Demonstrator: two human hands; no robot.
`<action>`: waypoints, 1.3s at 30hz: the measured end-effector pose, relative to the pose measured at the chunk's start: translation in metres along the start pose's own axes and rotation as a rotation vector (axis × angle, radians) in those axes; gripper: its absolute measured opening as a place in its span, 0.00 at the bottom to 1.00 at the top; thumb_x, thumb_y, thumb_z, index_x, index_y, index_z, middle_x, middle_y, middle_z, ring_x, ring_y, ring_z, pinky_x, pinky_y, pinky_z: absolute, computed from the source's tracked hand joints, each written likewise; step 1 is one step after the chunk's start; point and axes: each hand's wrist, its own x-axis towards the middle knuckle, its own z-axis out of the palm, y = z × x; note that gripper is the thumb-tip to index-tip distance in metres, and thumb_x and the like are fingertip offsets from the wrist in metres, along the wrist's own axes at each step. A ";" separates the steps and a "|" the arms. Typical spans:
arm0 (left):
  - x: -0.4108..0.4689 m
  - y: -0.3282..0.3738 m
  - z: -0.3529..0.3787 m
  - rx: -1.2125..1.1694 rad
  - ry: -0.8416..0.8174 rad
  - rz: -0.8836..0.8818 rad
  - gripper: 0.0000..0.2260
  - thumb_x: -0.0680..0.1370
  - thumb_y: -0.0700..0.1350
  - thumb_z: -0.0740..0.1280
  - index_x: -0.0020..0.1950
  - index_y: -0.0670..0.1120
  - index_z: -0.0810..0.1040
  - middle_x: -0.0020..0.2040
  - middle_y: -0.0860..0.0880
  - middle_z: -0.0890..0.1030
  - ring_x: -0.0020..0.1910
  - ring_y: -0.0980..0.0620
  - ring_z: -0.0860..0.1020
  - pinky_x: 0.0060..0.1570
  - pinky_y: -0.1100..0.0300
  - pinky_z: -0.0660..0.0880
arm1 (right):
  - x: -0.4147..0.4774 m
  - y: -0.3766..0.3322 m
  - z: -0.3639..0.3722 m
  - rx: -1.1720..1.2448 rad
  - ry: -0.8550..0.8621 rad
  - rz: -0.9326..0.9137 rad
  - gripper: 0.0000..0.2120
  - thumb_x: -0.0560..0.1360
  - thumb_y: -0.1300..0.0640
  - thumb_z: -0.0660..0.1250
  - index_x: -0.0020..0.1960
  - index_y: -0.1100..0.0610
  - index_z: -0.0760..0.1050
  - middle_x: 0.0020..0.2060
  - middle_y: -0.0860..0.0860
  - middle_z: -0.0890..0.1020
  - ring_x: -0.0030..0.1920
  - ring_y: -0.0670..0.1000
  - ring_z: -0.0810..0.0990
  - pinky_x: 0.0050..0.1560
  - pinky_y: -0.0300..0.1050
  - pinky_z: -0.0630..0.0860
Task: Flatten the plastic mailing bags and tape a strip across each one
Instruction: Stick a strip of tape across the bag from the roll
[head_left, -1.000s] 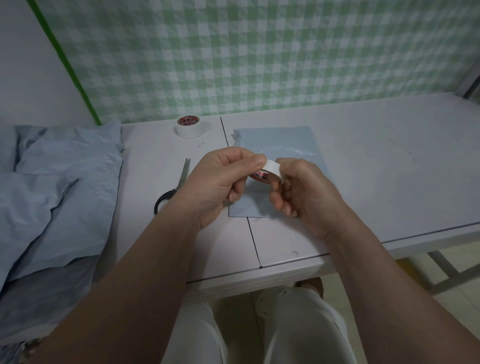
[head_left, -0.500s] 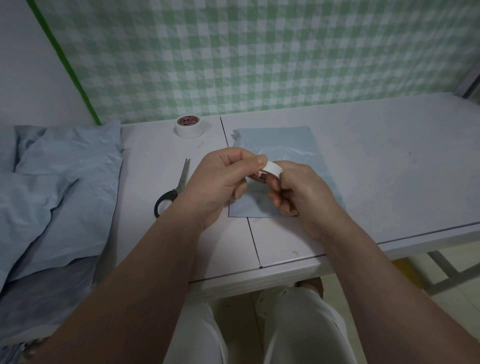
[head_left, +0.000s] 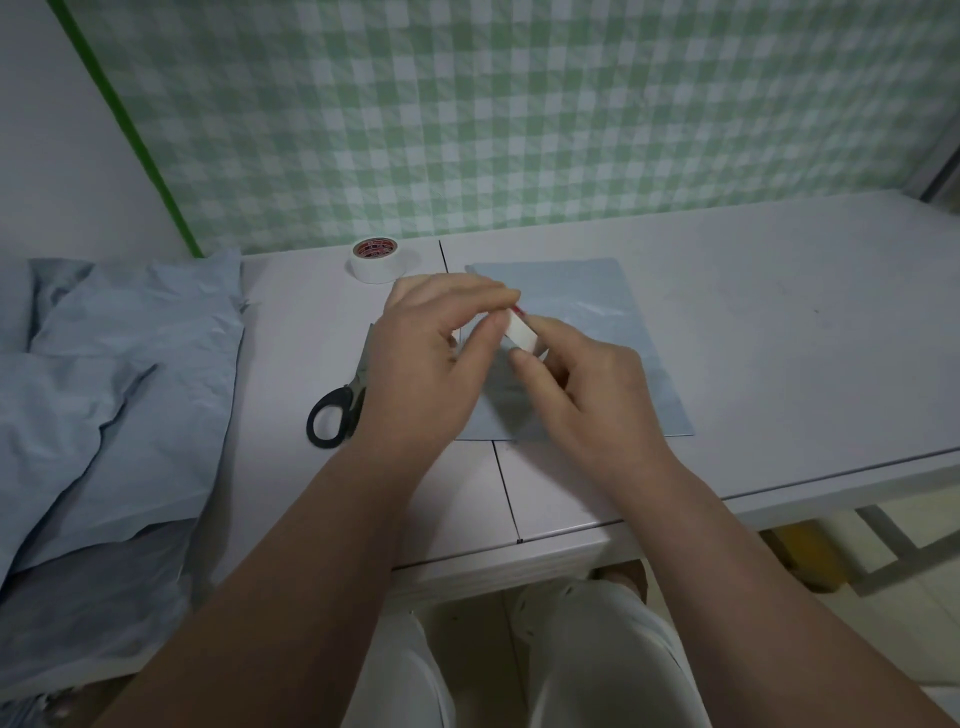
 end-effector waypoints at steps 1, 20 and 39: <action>-0.001 0.001 0.000 0.029 0.018 0.051 0.07 0.75 0.41 0.68 0.51 0.48 0.84 0.49 0.56 0.81 0.54 0.53 0.75 0.49 0.57 0.74 | 0.000 0.000 0.001 -0.045 0.025 -0.006 0.15 0.75 0.51 0.62 0.59 0.52 0.79 0.21 0.41 0.66 0.27 0.45 0.67 0.32 0.43 0.69; -0.004 0.014 0.007 0.245 0.036 0.068 0.18 0.69 0.37 0.70 0.44 0.54 0.62 0.40 0.55 0.80 0.43 0.58 0.71 0.37 0.54 0.75 | -0.003 -0.006 0.006 -0.466 0.192 -0.068 0.07 0.69 0.55 0.67 0.46 0.52 0.81 0.26 0.50 0.77 0.27 0.56 0.74 0.27 0.36 0.58; 0.010 -0.002 0.004 0.193 -0.178 0.079 0.18 0.66 0.34 0.67 0.44 0.48 0.60 0.37 0.52 0.77 0.38 0.57 0.66 0.37 0.60 0.67 | 0.000 0.002 0.010 -0.425 0.110 -0.107 0.05 0.69 0.54 0.68 0.42 0.50 0.82 0.38 0.47 0.78 0.40 0.54 0.70 0.34 0.46 0.68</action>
